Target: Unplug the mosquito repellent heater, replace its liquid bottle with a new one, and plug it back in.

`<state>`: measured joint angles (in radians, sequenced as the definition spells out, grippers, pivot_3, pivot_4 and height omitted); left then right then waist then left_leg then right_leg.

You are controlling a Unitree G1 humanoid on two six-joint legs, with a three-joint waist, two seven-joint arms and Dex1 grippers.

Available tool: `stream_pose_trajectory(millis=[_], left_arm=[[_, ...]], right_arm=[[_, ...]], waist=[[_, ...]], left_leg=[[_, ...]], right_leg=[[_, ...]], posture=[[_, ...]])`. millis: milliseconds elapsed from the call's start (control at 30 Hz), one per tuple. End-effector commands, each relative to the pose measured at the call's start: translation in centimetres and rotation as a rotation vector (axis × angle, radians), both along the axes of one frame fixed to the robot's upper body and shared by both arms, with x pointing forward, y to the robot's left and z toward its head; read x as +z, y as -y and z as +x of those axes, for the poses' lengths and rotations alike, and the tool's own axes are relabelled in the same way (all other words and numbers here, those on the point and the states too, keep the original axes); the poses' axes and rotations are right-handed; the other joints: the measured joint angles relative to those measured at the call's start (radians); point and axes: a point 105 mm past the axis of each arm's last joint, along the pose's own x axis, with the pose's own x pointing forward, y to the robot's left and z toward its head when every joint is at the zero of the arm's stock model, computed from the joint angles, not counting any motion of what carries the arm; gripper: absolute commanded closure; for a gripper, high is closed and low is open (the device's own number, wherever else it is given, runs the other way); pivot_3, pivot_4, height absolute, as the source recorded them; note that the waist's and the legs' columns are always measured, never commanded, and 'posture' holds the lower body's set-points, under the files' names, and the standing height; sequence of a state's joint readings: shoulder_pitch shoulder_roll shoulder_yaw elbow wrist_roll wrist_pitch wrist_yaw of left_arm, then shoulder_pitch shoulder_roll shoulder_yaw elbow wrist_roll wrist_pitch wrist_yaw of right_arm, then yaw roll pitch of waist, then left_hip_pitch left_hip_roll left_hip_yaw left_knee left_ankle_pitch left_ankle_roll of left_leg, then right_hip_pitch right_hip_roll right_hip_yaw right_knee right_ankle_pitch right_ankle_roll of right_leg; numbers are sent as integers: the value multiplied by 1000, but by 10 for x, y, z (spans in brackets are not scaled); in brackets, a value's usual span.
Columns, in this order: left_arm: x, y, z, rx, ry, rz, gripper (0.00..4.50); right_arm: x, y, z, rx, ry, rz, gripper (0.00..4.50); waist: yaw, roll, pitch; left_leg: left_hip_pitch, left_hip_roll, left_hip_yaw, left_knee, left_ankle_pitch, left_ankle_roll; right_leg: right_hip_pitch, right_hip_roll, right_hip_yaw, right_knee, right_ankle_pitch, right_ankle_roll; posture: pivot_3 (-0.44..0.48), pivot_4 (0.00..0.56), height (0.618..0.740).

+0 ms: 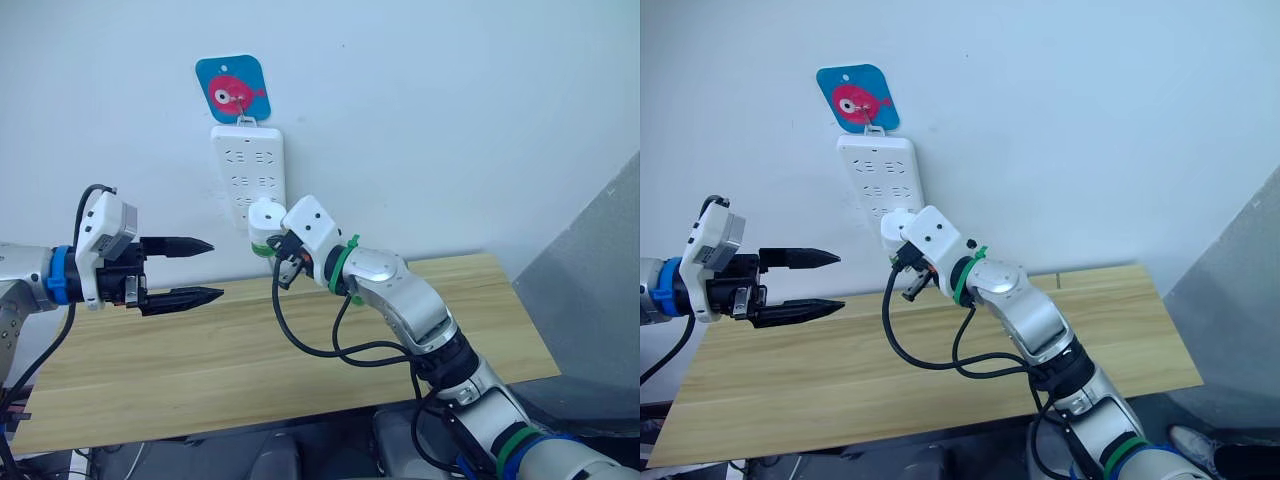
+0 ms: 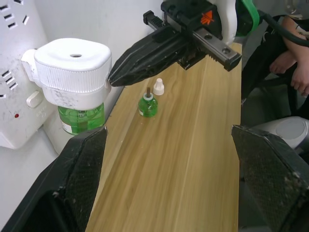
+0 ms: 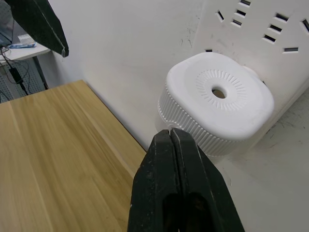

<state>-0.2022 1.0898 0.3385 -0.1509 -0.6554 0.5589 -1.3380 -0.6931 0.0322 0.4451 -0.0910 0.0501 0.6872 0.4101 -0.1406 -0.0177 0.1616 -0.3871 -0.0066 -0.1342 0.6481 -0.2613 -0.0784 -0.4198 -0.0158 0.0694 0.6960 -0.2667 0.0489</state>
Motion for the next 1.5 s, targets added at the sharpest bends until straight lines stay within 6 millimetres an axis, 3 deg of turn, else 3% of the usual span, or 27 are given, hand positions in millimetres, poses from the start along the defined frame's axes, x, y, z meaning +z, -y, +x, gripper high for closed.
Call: stream_pose_trajectory(millis=[33,333,567,767,1067,1167,1300,1433,1467,1500], left_arm=[[7,1,1,1,31,-1,203],[8,2,4,9,27,-14,203],[4,-1,7,53,-31,-6,203],[-1,-10,9,84,22,51,203],[-13,-36,2,140,111,142,102],[-16,-43,-5,146,104,157,0],[-20,-50,-15,134,74,213,0],[-31,-62,-21,174,23,320,0],[-35,-68,-20,205,21,370,0],[-36,-70,-21,218,23,386,0]], right_arm=[[22,4,7,-78,110,54,4482],[23,3,7,-93,139,60,4482],[39,7,-19,86,93,126,4482],[36,38,-36,227,138,1,4482],[32,118,-40,244,125,-199,4495],[31,153,-45,254,97,-299,3913],[32,202,-51,251,41,-460,2487],[26,233,-54,263,42,-607,1030],[25,238,-54,267,48,-624,752],[26,242,-55,269,51,-631,752]], waist=[[0,0,0],[2,0,0],[2,-1,-1],[2,-1,-1],[8,-3,-4],[15,-3,-8],[28,-3,-14],[34,-4,-29],[35,-3,-33],[36,-2,-36]], left_leg=[[1,0,0,0,0,0],[2,1,0,0,1,0],[2,0,-1,-1,1,0],[2,1,0,-2,1,0],[2,1,0,-2,1,0],[2,0,1,-2,1,0],[3,0,3,-2,1,0],[8,1,2,-3,1,0],[9,1,2,-3,1,0],[11,1,2,-4,0,1]], right_leg=[[0,0,0,0,0,0],[1,1,0,1,0,-1],[1,1,0,0,0,-1],[1,1,0,0,-2,-4],[1,1,0,0,-2,-5],[1,0,0,-1,-2,-5],[2,-1,0,-1,-2,-5],[9,0,-2,-6,-3,-5],[11,0,-2,-8,-3,-5],[14,0,-2,-11,-5,-1]], posture=[[-54,103,740],[-62,102,740],[-66,96,740],[-59,86,740],[-29,58,740],[-23,44,740],[-17,30,740],[-7,17,740],[-3,15,740],[1,13,740]])
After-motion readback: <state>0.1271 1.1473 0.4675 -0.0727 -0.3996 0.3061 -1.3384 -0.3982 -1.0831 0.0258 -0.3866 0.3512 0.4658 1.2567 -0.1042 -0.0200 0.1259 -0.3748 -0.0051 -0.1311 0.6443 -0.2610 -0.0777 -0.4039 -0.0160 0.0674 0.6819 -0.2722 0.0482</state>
